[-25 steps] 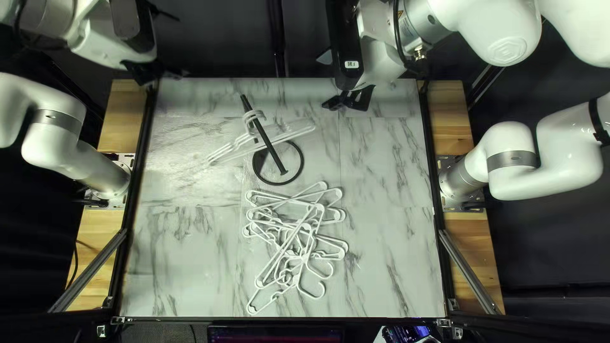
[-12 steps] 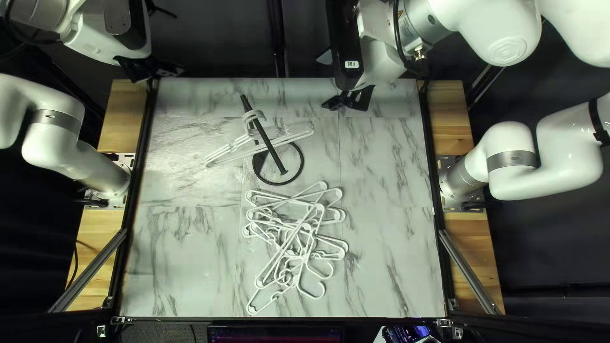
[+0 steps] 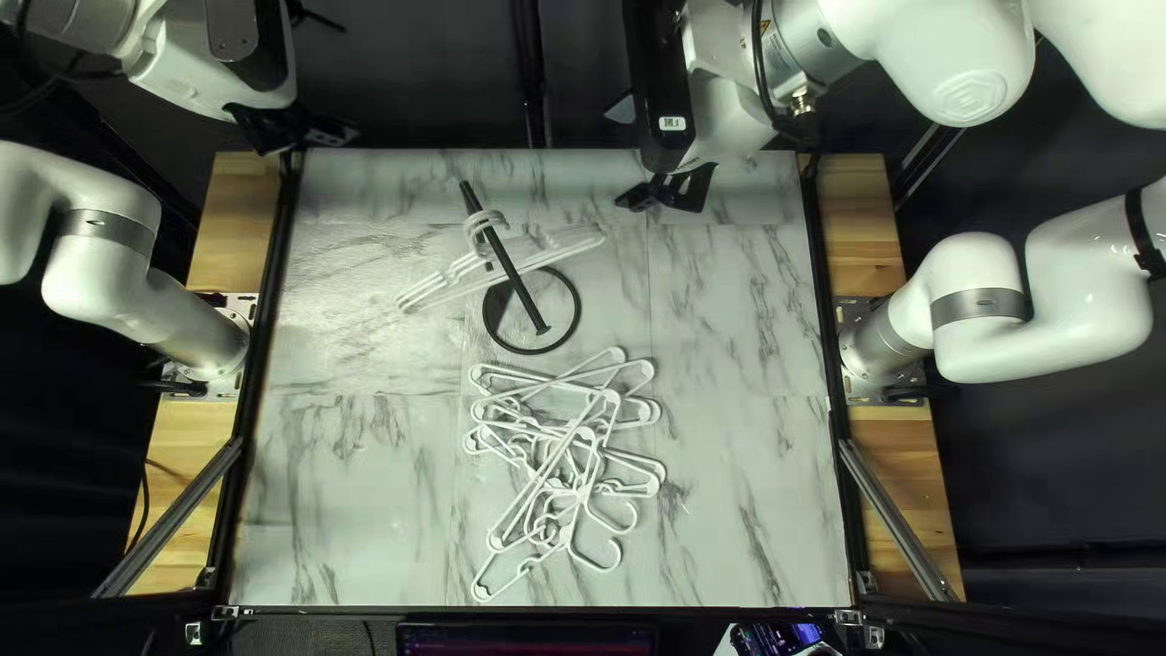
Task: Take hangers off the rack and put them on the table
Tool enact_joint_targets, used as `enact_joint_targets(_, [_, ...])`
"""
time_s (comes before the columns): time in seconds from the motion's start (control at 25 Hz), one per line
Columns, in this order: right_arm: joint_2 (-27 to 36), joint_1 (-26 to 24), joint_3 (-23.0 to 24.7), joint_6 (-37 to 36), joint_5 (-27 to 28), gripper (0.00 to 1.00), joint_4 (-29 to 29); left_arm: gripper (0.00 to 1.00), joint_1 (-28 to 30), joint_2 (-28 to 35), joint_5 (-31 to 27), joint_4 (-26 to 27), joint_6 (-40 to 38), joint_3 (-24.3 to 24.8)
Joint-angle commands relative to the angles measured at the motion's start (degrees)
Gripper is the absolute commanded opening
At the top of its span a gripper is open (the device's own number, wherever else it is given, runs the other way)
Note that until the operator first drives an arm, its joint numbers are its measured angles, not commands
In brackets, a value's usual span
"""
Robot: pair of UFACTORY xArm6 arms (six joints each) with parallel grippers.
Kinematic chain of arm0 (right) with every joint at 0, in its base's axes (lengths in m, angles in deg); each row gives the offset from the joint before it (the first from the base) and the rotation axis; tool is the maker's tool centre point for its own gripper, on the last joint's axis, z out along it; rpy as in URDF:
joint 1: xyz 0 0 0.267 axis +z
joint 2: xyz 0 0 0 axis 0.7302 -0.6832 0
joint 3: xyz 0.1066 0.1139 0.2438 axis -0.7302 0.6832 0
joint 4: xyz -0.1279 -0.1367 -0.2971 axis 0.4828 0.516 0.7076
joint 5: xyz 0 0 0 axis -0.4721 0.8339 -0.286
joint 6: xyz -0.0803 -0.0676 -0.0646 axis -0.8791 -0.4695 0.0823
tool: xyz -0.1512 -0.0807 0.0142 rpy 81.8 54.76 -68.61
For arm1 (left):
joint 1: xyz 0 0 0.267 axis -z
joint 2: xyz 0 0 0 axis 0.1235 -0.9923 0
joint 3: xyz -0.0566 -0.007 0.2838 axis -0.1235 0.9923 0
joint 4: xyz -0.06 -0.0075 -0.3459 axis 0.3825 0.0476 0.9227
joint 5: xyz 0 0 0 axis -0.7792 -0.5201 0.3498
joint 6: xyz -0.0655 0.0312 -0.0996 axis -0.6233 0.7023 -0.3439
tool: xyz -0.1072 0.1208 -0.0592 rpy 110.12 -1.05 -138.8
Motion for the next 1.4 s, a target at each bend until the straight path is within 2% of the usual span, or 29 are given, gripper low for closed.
enact_joint_targets(0.04, [0.0, 0.0, 0.0, 0.0, 0.0, 1.00, 0.0, 1.00, 0.0, 0.0, 0.0, 0.0, 0.0, 0.0])
enact_joint_targets(0.64, [0.5, 0.2, 0.3, -0.2, 0.2, 1.00, 0.1, 1.00, 0.0, 0.0, 0.0, 0.0, 0.0, 0.0])
enact_joint_targets(0.88, [-1.1, -0.4, 10.4, -8.8, -6.5, 1.00, -5.9, 1.00, 0.0, 0.0, 0.0, 0.0, 0.0, 0.0])
enact_joint_targets(1.04, [-2.1, -1.6, 17.3, -17.1, -11.2, 1.00, -12.0, 1.00, 0.0, 0.0, 0.0, 0.0, 0.0, 0.0])
enact_joint_targets(1.24, [-8.2, -2.9, 15.7, -23.4, -8.5, 1.00, -14.6, 1.00, 0.0, 0.0, 0.0, 0.0, 0.0, 0.0])
enact_joint_targets(1.36, [-9.5, -3.1, 15.6, -22.3, -7.4, 1.00, -13.5, 1.00, 0.0, 0.0, 0.0, 0.0, 0.0, 0.0])
enact_joint_targets(1.4, [-8.9, -2.9, 15.9, -18.3, -7.4, 1.00, -10.9, 1.00, 0.0, 0.0, 0.0, 0.0, 0.0, 0.0])
